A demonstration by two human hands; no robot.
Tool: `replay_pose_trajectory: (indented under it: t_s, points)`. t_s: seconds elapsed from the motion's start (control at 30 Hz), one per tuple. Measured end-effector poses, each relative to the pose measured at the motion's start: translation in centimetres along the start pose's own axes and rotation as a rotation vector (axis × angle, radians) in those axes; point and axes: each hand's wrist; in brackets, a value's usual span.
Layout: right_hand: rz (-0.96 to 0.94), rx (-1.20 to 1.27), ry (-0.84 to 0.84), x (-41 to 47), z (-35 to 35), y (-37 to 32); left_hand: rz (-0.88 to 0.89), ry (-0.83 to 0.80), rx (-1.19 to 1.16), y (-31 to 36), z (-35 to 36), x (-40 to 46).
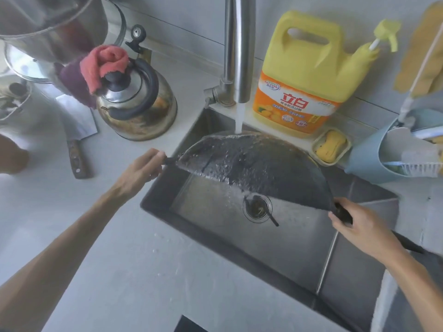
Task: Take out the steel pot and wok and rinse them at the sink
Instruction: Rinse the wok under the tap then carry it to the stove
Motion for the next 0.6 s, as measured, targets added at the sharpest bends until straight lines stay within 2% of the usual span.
replay_pose_trajectory:
  t_s: [0.17, 0.37, 0.5, 0.6]
  points:
    - [0.034, -0.209, -0.062, 0.2, -1.0, 1.1, -0.033, -0.014, 0.479, -1.1, 0.9, -0.1]
    - [0.03, -0.335, -0.219, 1.8, -0.8, 1.6, -0.107, -0.059, 0.713, -2.3, 1.7, 0.7]
    - [0.054, -0.288, -0.295, 3.7, 0.4, 2.3, -0.121, -0.015, 0.753, -3.1, 2.1, 2.0]
    - [0.044, -0.205, -0.287, 5.0, 1.3, 3.1, -0.105, 0.028, 0.794, -3.2, 2.4, 3.9]
Point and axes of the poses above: each hand's wrist, its own x-axis towards the middle knuckle, its own z-axis out of the palm, y = z × x, and after that the axes turned 3 degrees about -x, right-handed
